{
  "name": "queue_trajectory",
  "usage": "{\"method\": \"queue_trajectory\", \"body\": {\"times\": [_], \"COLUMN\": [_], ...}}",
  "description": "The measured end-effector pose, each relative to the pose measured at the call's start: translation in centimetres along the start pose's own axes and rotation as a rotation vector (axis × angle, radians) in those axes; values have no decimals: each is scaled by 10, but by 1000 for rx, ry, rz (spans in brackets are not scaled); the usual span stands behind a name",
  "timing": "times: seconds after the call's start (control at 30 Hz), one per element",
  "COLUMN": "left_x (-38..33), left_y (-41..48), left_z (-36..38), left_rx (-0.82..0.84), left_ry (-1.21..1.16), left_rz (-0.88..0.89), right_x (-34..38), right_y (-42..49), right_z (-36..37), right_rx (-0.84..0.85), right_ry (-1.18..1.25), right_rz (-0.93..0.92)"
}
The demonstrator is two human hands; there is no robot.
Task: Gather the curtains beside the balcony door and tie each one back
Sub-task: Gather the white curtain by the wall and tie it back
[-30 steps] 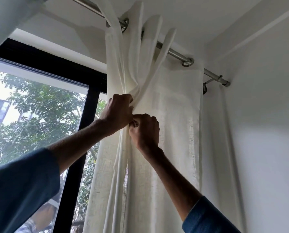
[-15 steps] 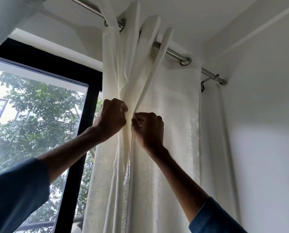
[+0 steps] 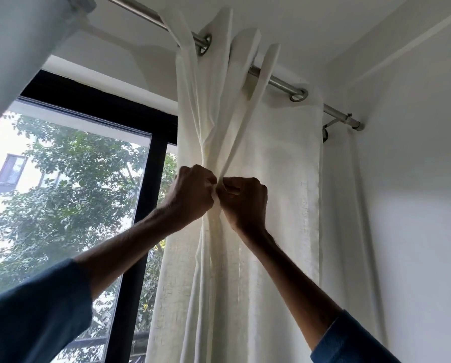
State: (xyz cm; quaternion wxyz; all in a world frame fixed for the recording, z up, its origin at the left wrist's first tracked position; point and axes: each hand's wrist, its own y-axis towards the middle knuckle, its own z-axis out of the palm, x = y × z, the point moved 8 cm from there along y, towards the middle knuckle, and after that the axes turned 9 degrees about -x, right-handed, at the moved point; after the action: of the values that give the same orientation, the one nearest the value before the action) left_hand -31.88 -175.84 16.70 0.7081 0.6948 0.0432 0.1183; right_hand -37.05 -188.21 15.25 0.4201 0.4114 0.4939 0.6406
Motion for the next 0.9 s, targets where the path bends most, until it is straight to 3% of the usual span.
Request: {"method": "queue_trajectory", "body": {"times": [0.2,0.37,0.57,0.77,0.8,0.9], "left_x": [4,14,7,-2,-3,-3], "left_y": [4,15,25,24,23,20], "left_z": [3,6,10,18,18,16], "left_rx": [27,-37,77,106,100,71], "left_ry": [-25,50,168,252,253,252], "left_rz": [-100,-345,-372,-209,-178,-132], "right_x": [-4,7,8,-25,-36,-82], "right_y": [-5,-9,-15,-10,-3,21], "right_z": [0,-1,-6,-8,-20,-76], "right_rx": [11,5,6,273,205,-211], "right_ry": [29,-20,45,138,106,-112], "right_rz": [1,-60,-95,75,100,206]}}
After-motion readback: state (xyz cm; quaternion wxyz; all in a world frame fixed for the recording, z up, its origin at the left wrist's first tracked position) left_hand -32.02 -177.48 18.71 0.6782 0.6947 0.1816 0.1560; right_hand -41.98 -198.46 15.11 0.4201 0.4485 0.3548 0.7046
